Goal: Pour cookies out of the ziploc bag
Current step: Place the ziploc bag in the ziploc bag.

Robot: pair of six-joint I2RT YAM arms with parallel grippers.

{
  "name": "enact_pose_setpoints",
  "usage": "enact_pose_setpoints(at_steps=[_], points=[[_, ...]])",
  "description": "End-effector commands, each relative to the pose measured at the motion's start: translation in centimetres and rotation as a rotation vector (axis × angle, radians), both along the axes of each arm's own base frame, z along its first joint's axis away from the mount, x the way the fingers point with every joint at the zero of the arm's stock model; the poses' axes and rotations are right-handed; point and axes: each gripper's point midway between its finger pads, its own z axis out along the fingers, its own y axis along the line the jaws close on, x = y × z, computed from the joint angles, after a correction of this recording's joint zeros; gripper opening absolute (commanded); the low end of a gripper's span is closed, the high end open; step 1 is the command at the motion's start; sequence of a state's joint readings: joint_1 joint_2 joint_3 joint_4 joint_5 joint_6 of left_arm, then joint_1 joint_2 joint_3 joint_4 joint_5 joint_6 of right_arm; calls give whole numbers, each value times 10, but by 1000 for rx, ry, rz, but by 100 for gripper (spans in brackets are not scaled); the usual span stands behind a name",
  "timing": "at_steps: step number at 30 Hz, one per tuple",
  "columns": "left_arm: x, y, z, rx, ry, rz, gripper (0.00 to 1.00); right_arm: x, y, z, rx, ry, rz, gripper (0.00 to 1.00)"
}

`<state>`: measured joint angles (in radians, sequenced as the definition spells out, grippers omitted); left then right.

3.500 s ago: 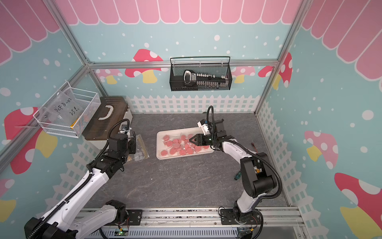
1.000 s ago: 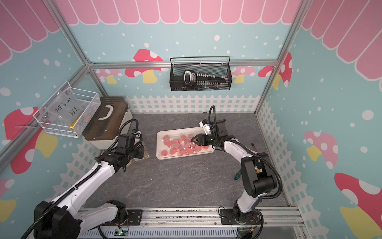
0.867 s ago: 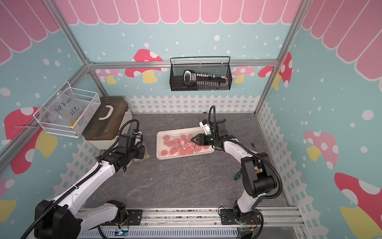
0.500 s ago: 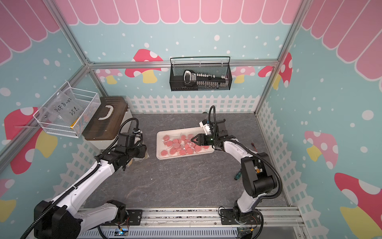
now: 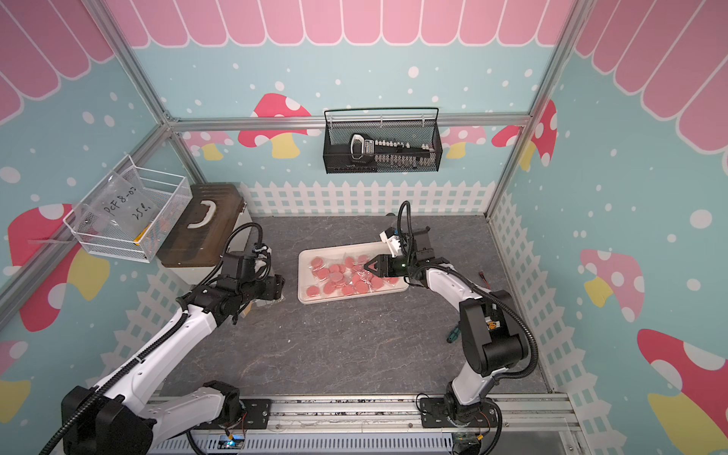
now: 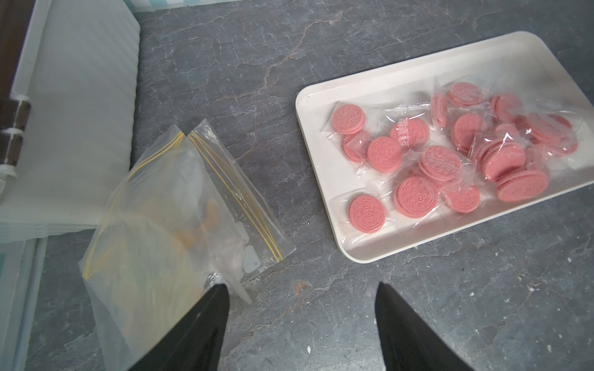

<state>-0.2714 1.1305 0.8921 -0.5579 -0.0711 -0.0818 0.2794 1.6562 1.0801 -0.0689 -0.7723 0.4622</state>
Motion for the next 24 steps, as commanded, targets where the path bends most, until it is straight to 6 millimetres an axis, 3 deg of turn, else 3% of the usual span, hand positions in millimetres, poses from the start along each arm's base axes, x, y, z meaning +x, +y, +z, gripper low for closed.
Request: enact_pose_setpoints(at_steps=[1, 6, 10, 17, 24], points=[[-2, -9, 22, -35, -39, -39, 86, 2, -5, 19, -11, -64, -6, 56], [-4, -20, 28, -61, -71, -82, 97, 6, -12, 20, -47, -83, -45, 69], [-2, -25, 35, -78, -106, -89, 99, 11, -28, 17, -130, -112, -123, 85], [10, -22, 61, -79, -229, -67, 99, 13, -62, 23, -260, -203, -263, 88], [33, 2, 76, -57, -364, 28, 99, 14, -109, 26, -433, -295, -433, 90]])
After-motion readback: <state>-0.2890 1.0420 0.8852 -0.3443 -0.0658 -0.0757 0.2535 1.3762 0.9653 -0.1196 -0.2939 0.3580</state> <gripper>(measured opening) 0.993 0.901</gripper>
